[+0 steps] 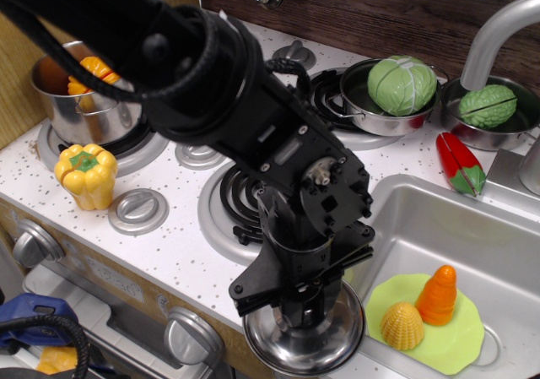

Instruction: Put lid on stove

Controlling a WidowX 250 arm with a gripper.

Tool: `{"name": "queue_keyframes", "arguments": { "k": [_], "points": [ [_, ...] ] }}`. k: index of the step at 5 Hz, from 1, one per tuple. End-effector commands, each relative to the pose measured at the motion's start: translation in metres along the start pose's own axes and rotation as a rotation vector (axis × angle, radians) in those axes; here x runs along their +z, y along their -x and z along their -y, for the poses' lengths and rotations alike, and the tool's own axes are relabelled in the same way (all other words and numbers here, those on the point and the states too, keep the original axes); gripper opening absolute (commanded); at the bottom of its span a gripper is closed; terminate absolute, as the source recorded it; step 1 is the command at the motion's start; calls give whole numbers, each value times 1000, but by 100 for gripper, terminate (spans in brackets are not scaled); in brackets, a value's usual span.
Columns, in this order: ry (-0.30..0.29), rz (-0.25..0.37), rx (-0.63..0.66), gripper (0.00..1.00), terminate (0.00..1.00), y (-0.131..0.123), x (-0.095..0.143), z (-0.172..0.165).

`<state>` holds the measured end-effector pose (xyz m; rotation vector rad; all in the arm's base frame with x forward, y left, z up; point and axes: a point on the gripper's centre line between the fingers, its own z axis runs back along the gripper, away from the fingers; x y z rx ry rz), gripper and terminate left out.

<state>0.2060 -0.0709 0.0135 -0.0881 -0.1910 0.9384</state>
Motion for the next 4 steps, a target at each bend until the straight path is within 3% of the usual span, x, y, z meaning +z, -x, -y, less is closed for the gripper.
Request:
{"name": "queue_keyframes", "arguments": {
  "k": [1,2,3,4],
  "points": [
    [-68,8,10,0,0,-8,23,6],
    [-139,19,-7,0,0,-15,62,14],
    [-153,68,-14,0,0,-27,82,28],
    [-145,128,-49,0,0,-46,85,28]
  ]
}}
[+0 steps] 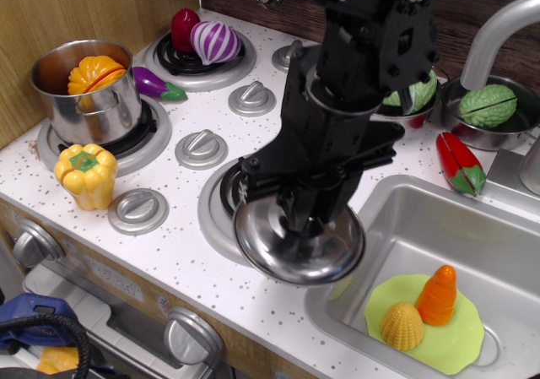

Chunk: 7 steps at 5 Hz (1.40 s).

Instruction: Put lid on stove

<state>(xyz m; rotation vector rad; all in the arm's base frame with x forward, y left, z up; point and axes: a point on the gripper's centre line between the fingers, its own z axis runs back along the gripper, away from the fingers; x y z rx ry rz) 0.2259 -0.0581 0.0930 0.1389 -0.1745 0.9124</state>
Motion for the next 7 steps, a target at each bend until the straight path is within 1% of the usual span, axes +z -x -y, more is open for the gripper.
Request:
{"name": "queue_keyframes", "arguments": {
  "k": [1,2,3,4,5,6,7],
  "points": [
    [90,94,-31,0,0,-34,-3,5],
    [127,149,-73,0,0,-56,-22,6],
    [162,173,-116,0,0,-73,-41,4],
    [196,190,-138,0,0,-79,-62,-1],
    [244,164,-123,100,0,-77,-67,1],
    [244,164,-123,100,0,-77,-67,1],
    [244,164,-123,100,100,-77,-67,1]
  ]
}}
